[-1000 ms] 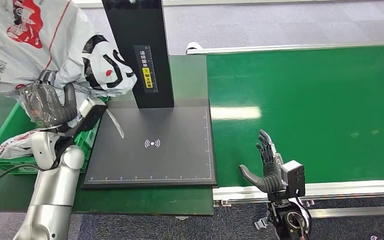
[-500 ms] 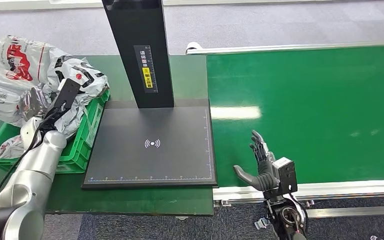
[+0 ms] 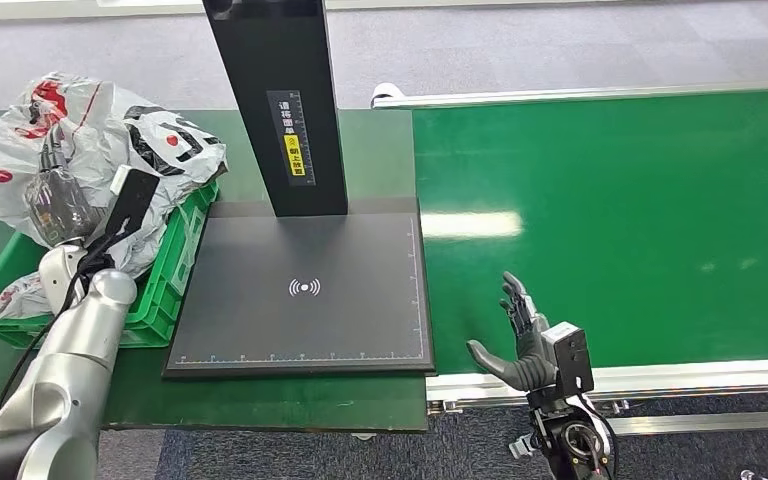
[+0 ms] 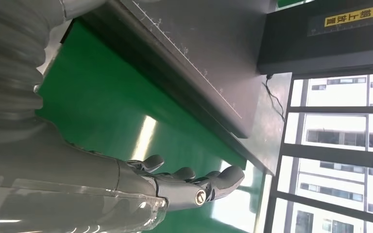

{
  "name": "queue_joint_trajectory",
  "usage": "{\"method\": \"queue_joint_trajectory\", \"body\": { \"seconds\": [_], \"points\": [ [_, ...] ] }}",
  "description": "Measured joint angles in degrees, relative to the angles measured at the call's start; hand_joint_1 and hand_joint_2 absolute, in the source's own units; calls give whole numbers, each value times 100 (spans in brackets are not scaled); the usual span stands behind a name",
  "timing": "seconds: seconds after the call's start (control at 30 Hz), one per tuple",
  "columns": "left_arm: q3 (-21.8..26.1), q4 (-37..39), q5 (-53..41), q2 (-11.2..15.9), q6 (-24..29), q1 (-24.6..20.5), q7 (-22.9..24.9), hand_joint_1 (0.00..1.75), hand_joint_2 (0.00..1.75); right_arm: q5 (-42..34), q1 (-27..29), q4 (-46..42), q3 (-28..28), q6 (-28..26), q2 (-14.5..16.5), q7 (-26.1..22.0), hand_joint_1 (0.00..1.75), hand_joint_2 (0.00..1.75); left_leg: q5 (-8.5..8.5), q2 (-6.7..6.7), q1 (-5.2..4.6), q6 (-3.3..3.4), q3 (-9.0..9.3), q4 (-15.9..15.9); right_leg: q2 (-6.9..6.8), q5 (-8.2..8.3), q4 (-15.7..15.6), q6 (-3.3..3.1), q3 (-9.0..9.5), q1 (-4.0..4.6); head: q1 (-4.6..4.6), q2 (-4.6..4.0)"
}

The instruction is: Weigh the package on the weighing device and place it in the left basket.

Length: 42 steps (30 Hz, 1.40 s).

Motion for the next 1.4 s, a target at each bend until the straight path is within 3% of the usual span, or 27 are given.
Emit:
{"method": "queue_joint_trajectory", "body": {
  "seconds": [0.13,0.23,0.37,0.43,0.53,0.63,0.87,0.97,1.17,1.4],
  "points": [
    [210,-1016,-525,-263,4,398,-580,0,175,-45,67,-56,0,-15,-39,-1,0,175,-1,1,0,0,-2,0,0,0,-1,0,-2,0,0,1],
    [535,-1656,-326,-536,5,584,-1274,0,175,-68,111,-87,-2,-35,-60,-9,0,175,-1,2,0,0,-2,0,0,0,-1,0,-2,0,-1,1],
    [875,-2319,1082,-825,3,825,-2202,0,175,-84,163,-117,-2,-113,-84,-60,0,175,-1,2,1,0,-1,-1,0,0,0,0,-2,0,-1,0],
    [861,-2638,2065,-885,-62,1022,-2403,0,175,-101,193,-159,-2,-151,-98,-99,0,175,-1,2,1,0,0,-1,0,0,-1,0,-3,1,-1,0],
    [580,-3149,3525,-903,-520,1380,-2341,0,175,-165,279,-303,-8,-192,-132,-126,0,175,-1,0,1,0,-2,0,-1,-2,-1,0,-4,1,-1,0],
    [31,-3618,4501,-889,-1556,1757,-2153,0,175,-326,355,-482,-28,-135,-147,-182,0,175,-2,-2,-1,1,-7,-1,-3,-3,-2,1,-3,-1,-1,0],
    [-1326,-4050,5317,-853,-4007,2521,-1859,0,175,-1021,354,-712,-106,397,-92,-171,0,175,-4,-1,-6,2,-6,0,-2,-1,-4,2,-3,-6,-2,0],
    [-1739,-3996,5448,-840,-4771,2779,-1733,0,175,-1121,316,-717,-92,665,-70,-60,0,175,-4,0,-4,0,-6,-1,-1,-1,-3,2,-4,-4,-3,0],
    [-2133,-3664,5687,-971,-5240,3160,-1616,0,175,-1107,264,-733,12,677,37,89,0,175,-5,0,-1,0,-7,-2,-1,-4,-3,0,-7,-1,-1,0],
    [-2310,-3096,5910,-1237,-5270,3286,-1693,0,175,-1393,292,-802,87,880,111,82,0,175,-6,-1,-3,2,-8,-1,-1,-3,-4,1,-6,-4,-1,0]
  ]
}}
